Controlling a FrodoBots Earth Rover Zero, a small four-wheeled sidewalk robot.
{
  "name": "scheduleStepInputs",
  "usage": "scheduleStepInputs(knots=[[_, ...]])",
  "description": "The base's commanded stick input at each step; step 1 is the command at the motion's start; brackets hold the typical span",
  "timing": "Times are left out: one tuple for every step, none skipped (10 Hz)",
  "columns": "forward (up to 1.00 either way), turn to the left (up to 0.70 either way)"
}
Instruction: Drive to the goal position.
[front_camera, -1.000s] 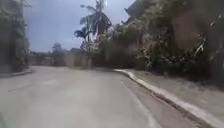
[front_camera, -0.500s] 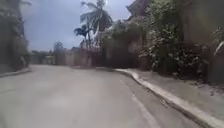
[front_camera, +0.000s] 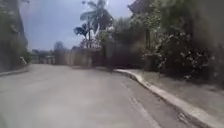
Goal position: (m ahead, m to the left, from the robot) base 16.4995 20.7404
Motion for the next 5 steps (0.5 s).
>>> scheduleStepInputs(knots=[[0.85,0.34],[0.85,0.34],[0.85,0.31],[0.85,0.20],[0.85,0.00]])
